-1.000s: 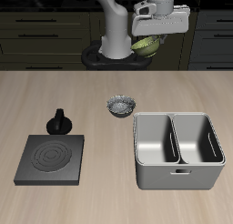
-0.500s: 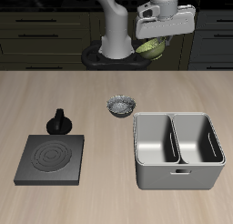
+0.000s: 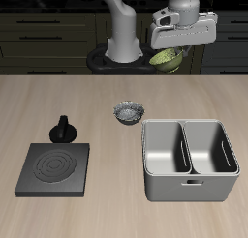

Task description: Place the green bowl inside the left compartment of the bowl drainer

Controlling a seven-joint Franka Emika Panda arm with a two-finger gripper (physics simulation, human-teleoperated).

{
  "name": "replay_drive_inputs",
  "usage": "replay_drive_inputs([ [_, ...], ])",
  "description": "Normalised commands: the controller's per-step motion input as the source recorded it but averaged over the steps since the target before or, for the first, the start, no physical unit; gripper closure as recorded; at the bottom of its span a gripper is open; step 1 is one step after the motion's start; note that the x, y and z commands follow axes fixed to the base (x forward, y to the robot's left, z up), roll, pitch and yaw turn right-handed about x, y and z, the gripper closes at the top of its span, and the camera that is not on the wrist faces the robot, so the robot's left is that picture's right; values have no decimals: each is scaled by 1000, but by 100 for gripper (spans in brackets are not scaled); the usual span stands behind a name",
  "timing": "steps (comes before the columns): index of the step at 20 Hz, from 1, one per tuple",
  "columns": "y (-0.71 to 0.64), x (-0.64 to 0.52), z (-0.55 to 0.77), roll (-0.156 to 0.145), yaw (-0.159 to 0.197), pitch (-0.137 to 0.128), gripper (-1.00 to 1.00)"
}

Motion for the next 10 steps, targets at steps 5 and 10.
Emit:
replay_drive_inputs([
  [5,37,336,99,-9,17,12,100],
  [10,59,235,176,-15,39,-26,100],
])
